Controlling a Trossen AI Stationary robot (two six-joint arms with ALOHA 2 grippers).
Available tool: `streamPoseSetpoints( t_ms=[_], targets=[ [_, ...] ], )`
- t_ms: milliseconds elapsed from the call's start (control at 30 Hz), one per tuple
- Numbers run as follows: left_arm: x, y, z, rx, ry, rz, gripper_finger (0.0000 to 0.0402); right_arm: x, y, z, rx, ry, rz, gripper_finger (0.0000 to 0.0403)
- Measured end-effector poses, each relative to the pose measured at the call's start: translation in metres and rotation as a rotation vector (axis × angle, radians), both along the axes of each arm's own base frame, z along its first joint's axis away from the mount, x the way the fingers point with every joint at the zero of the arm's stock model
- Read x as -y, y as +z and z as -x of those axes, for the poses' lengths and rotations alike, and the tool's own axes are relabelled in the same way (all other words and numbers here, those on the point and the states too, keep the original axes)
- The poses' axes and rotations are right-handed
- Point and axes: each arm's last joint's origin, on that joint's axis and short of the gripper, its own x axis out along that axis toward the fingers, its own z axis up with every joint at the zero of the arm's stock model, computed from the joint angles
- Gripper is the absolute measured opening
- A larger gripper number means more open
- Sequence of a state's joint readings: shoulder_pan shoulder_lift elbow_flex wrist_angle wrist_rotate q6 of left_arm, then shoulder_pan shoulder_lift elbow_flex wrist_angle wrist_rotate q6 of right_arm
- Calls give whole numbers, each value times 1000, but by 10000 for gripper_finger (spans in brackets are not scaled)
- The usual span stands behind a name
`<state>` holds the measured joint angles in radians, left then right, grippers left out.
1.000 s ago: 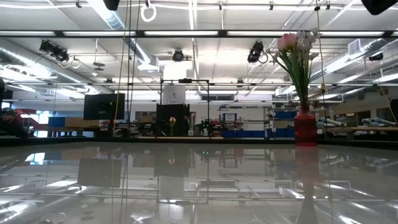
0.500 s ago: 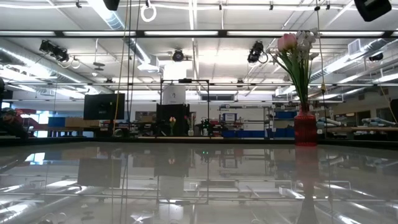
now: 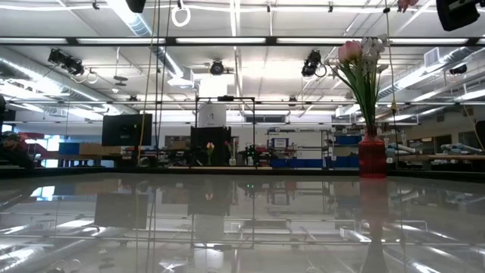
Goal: Sort flowers into vase by color
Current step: Put the black flower into the green vase
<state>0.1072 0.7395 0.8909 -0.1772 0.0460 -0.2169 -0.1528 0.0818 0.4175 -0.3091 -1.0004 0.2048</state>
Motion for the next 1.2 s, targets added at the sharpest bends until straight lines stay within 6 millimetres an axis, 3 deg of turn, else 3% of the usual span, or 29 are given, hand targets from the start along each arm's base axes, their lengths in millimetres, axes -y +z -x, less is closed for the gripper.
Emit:
streamPoseSetpoints(
  t_ms=[300, 700, 1000, 1200],
  targets=[
    [0, 0, 0, 0, 0, 0, 169, 0, -1, -3, 0, 27, 14, 65],
    [0, 0, 0, 0, 0, 0, 169, 0, 18, 3, -126, -9, -134, 213],
    [0, 0, 0, 0, -1, 0, 169, 0, 46, 3, -271, -40, -252, 226],
    [0, 0, 0, 0, 0, 0, 169, 1, 23, -5, -508, -43, -183, 230]
  ],
)
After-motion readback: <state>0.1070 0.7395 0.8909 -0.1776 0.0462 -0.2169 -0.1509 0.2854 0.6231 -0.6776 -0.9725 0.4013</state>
